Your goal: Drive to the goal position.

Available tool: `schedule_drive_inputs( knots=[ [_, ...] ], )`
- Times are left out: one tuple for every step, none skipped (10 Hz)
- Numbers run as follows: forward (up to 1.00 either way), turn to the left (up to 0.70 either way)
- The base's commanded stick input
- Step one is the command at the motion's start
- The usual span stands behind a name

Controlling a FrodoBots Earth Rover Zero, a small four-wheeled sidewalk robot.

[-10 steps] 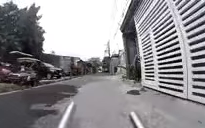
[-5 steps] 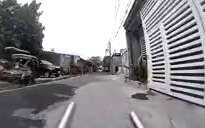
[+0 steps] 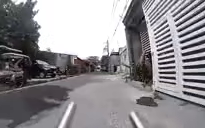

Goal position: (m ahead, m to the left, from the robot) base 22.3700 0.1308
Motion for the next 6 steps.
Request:
schedule_drive_inputs(
  knots=[
    [0.85,0.0],
    [0.85,0.0],
    [0.85,0.0],
    [0.85,0.0],
    [0.85,0.0],
    [0.85,0.0]
  ],
)
